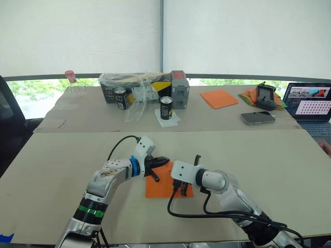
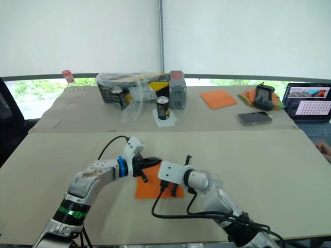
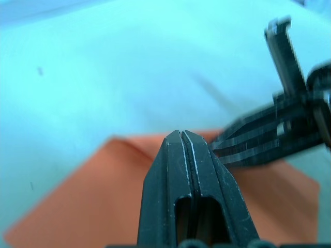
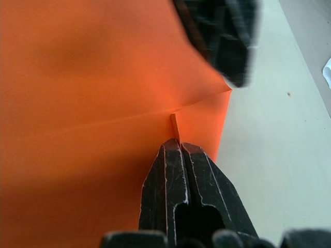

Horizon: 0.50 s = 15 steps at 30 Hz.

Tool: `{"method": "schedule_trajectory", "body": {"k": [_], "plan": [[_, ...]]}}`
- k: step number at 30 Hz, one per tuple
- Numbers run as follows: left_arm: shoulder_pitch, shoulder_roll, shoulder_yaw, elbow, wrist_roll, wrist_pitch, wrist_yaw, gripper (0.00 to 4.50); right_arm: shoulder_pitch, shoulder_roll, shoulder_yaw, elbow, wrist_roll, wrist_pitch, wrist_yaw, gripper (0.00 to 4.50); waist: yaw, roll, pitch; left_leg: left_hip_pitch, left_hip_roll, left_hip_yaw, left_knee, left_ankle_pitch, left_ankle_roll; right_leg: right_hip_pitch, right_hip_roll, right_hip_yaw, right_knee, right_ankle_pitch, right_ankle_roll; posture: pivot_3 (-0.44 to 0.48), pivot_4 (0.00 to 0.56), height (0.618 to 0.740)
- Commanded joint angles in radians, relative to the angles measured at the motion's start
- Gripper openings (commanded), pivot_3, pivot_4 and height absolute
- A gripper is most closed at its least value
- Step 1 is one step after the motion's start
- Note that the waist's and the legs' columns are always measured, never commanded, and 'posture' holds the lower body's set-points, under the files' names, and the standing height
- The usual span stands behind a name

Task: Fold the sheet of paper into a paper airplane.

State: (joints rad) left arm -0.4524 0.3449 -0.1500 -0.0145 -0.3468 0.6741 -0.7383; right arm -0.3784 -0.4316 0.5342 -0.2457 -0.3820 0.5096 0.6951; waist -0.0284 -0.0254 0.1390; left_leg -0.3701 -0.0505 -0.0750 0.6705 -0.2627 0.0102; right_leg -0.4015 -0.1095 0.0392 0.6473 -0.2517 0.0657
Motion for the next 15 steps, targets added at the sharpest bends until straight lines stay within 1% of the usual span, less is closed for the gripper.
{"method": "schedule_trajectory", "body": {"k": [1,3,6,8,11,15], "plan": [[-0.037,-0.011,-0.028,0.054,0.034,-0.069,-0.018,0.0,0.025,0.01,0.041,0.06,0.001,0.036,0.033,0.02,-0.002,0.0,0.0,0.001,0.0,0.0,-0.001,0.0,0.0,0.0,0.0,0.0,0.0,0.0,0.0,0.0,0.15,0.739],[-0.05,-0.018,-0.041,0.086,0.051,-0.088,-0.019,0.0,0.024,0.012,0.041,0.062,-0.001,0.036,0.034,0.02,-0.006,0.0,0.0,0.001,0.0,0.0,-0.002,0.0,0.0,0.0,0.0,0.0,0.0,0.0,0.0,0.0,0.15,0.739],[-0.078,-0.035,-0.097,0.168,0.112,-0.151,-0.025,0.0,0.023,0.009,0.036,0.063,-0.003,0.038,0.034,0.02,-0.007,0.0,0.0,0.001,0.0,0.0,-0.002,0.0,0.0,0.0,0.0,0.0,0.0,0.0,0.0,0.0,0.15,0.739],[-0.088,-0.05,-0.104,0.207,0.126,-0.173,-0.024,0.0,0.025,0.009,0.034,0.061,-0.003,0.042,0.033,0.02,-0.007,0.0,0.0,0.001,0.0,0.0,-0.002,0.0,0.0,0.0,0.0,0.0,-0.001,0.0,0.0,0.0,0.15,0.739],[-0.098,-0.047,-0.147,0.256,0.181,-0.211,-0.036,0.0,0.027,0.006,0.032,0.057,-0.005,0.044,0.033,0.02,-0.007,0.0,0.0,0.001,0.0,0.0,-0.002,0.0,0.0,0.0,0.0,0.0,-0.001,0.0,0.0,0.0,0.15,0.739],[-0.097,-0.055,-0.144,0.283,0.195,-0.221,-0.036,0.0,0.029,0.0,0.03,0.049,-0.01,0.044,0.032,0.02,-0.006,-0.001,-0.001,0.001,0.0,0.0,-0.002,0.0,0.0,0.0,0.0,0.0,-0.001,0.0,0.0,0.0,0.15,0.739]]}}
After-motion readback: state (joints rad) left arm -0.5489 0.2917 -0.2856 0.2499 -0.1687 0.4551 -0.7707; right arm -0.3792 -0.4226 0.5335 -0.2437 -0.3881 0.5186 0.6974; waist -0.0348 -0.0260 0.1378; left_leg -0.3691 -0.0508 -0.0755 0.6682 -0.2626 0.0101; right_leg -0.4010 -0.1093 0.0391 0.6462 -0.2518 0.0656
